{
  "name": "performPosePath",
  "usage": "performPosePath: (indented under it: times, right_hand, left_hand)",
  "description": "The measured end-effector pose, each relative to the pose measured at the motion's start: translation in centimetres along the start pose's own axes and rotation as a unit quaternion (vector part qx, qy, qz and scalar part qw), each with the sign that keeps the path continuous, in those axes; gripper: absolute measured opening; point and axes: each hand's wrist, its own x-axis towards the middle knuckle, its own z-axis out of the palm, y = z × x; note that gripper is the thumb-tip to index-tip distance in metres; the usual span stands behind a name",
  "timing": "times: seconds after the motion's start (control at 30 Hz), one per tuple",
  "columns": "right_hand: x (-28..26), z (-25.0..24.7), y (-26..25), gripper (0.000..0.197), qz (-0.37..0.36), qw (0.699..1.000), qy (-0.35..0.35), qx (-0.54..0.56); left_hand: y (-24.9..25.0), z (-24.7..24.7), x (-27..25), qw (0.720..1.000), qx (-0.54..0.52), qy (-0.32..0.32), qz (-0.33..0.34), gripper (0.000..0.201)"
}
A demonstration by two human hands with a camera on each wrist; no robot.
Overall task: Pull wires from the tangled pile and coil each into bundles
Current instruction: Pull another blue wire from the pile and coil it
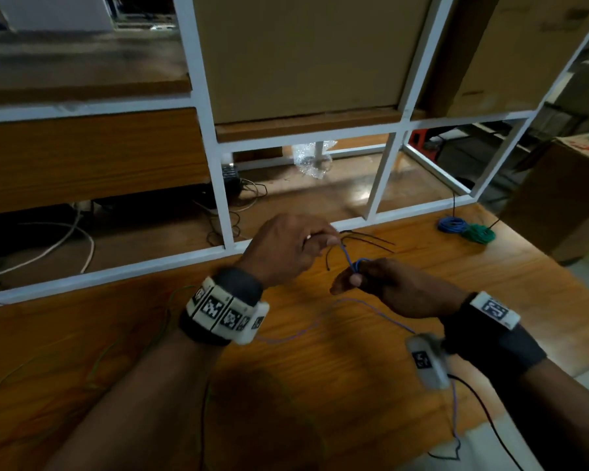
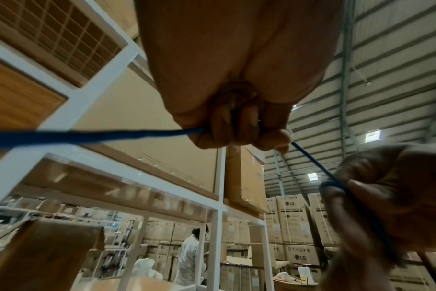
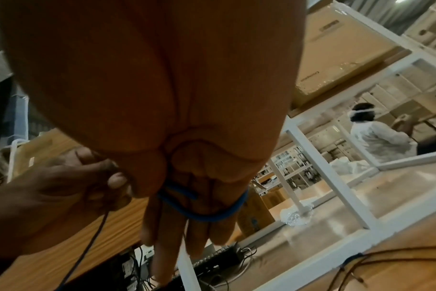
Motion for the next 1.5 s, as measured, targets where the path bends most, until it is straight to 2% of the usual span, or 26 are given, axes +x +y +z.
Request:
performPosePath:
  times: [0.1, 0.23, 0.3, 0.33, 0.43, 0.5, 0.6, 0.63, 0.7, 0.77, 0.8, 0.87, 0.9, 0.97, 1.1, 1.2, 1.3, 1.4, 1.5]
  right_hand:
    - [-0.6, -0.8, -1.3, 0.035, -0.011, 0.998, -0.031, 0.061]
    - [-1.9, -2.4, -1.6, 0.035, -0.035, 0.992, -0.011, 0.122]
    - [-2.6, -3.1, -1.2, 0.036, -0.055, 0.978, -0.04, 0.197]
    - [-3.0, -3.4, -0.8, 0.036, -0.073, 0.962, -0.059, 0.257]
    - [-3.8, -4.6, -0.6, 0.027, -0.103, 0.873, -0.07, 0.472]
    - [-3.7, -6.0, 0.7, 0.025, -0.178, 0.798, -0.083, 0.57]
    - [-2.7, -8.6, 2.6, 0.029, -0.253, 0.7, -0.004, 0.668]
    - [-2.5, -9.7, 2.7, 0.032, -0.257, 0.671, 0.031, 0.695]
    - [-1.9, -11.6, 3.5, 0.038, -0.238, 0.64, 0.124, 0.72]
    - [-1.4, -12.6, 4.6, 0.041, -0.204, 0.666, 0.237, 0.678]
    - [-1.1, -12.9, 5.4, 0.043, -0.182, 0.703, 0.297, 0.62]
    - [-0.7, -12.9, 6.7, 0.043, -0.13, 0.796, 0.411, 0.426]
    - [-0.6, -12.7, 7.0, 0.042, -0.1, 0.83, 0.454, 0.308]
    - [-0.7, -11.9, 7.0, 0.036, -0.05, 0.872, 0.469, 0.135]
    - [-0.9, -11.7, 6.5, 0.02, -0.011, 0.904, 0.425, -0.052]
    - [-1.7, -12.5, 7.7, 0.019, 0.048, 0.938, 0.313, -0.141]
    - [-2.7, -11.9, 8.1, 0.013, 0.05, 0.957, 0.206, -0.196]
    - [-2.4, -11.7, 8.5, 0.018, 0.06, 0.972, 0.149, -0.17]
    - [-2.7, -11.8, 9.0, 0.03, 0.065, 0.996, 0.054, -0.002]
  left_hand:
    - [1.0, 0.2, 2.5, 1.0, -0.01, 0.001, 0.017, 0.014]
    - [2.1, 0.9, 5.0, 0.999, -0.048, -0.015, 0.0, 0.013]
    - [2.7, 1.7, 6.2, 0.994, -0.104, -0.029, -0.023, 0.01]
    - [2.9, 2.3, 7.0, 0.989, -0.142, -0.031, -0.035, 0.01]
    - [3.8, 4.5, 9.2, 0.974, -0.218, -0.017, -0.061, 0.013]
    - [4.9, 6.3, 10.4, 0.966, -0.246, -0.021, -0.073, 0.012]
    - [6.4, 9.3, 11.5, 0.96, -0.241, -0.041, -0.133, 0.027]
    - [6.7, 10.3, 11.8, 0.963, -0.223, -0.041, -0.148, 0.02]
    - [7.1, 12.0, 12.1, 0.964, -0.217, -0.049, -0.148, 0.029]
    - [6.8, 13.4, 12.2, 0.972, -0.171, -0.07, -0.144, 0.032]
    - [6.5, 13.8, 12.1, 0.974, -0.156, -0.081, -0.144, 0.031]
    - [6.0, 14.2, 11.7, 0.973, -0.151, -0.092, -0.147, 0.029]
    - [5.8, 14.3, 11.6, 0.972, -0.152, -0.098, -0.148, 0.027]
    - [5.6, 14.3, 11.4, 0.971, -0.146, -0.108, -0.157, 0.024]
    - [4.4, 13.1, 12.2, 0.975, -0.057, -0.114, -0.18, 0.017]
    - [3.9, 11.7, 12.7, 0.982, 0.005, -0.09, -0.166, 0.026]
    - [4.4, 10.4, 13.7, 0.982, 0.057, -0.063, -0.167, 0.025]
    - [4.8, 10.0, 14.7, 0.989, 0.068, -0.054, -0.117, 0.02]
    - [5.6, 9.8, 15.5, 0.991, 0.109, -0.077, -0.022, 0.013]
